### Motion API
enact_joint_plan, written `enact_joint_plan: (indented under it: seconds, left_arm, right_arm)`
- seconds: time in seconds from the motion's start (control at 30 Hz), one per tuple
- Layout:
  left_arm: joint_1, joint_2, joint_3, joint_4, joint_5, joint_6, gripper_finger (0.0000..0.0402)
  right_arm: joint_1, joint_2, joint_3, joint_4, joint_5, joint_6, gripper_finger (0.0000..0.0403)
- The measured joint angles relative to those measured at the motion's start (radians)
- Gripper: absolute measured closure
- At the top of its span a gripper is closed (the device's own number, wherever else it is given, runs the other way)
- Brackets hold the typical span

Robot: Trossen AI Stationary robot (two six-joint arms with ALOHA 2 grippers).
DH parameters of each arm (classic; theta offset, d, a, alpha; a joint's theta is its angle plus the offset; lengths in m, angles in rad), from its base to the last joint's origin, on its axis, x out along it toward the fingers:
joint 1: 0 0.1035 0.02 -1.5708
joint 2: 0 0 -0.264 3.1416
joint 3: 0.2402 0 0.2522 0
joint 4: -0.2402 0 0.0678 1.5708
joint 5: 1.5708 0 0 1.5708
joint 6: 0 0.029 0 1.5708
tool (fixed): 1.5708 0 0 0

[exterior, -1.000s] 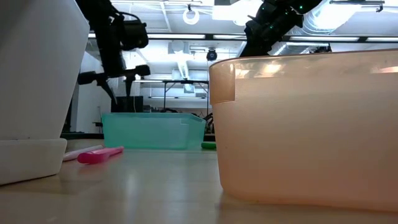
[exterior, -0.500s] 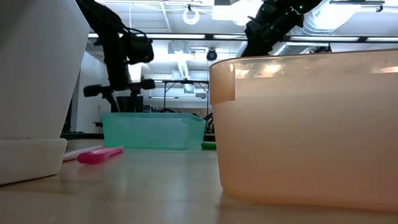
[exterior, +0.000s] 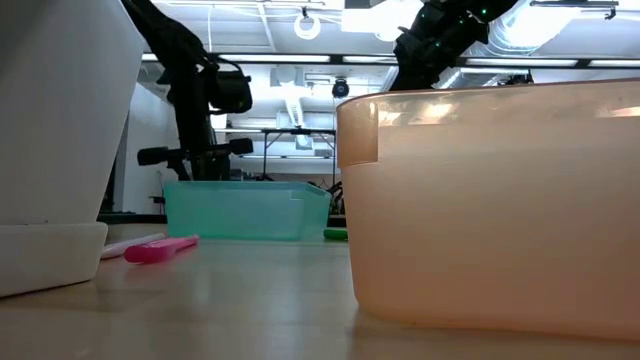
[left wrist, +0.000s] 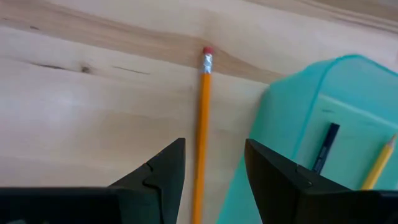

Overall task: Sort pens & pencils
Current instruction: Put the orange pencil into the green bin

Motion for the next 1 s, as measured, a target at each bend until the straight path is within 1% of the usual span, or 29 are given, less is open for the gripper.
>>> enact_joint_plan:
  seconds: [0.27, 0.67, 0.83, 1.0]
  left_arm:
    - [-0.001, 0.000, 0.000, 0.045, 0.016, 0.015, 0.0248]
    - [-0.042, -0.001, 0.000, 0.052, 0.020, 0.020, 0.0248]
    - [-0.068, -0.001, 0.000, 0.088, 0.024, 0.009, 0.0248]
    - [-0.066, 0.003, 0.000, 0.111, 0.035, 0.002, 0.0248]
  right_arm:
    - [0.000, 0.000, 0.000, 0.000, 0.000, -0.004, 0.0320]
    - [0.000, 0.000, 0.000, 0.008, 0.000, -0.007, 0.0320]
    - [0.000, 0.000, 0.000, 0.009, 0.000, -0.007, 0.0320]
    - [0.000, 0.000, 0.000, 0.011, 0.000, -0.007, 0.0320]
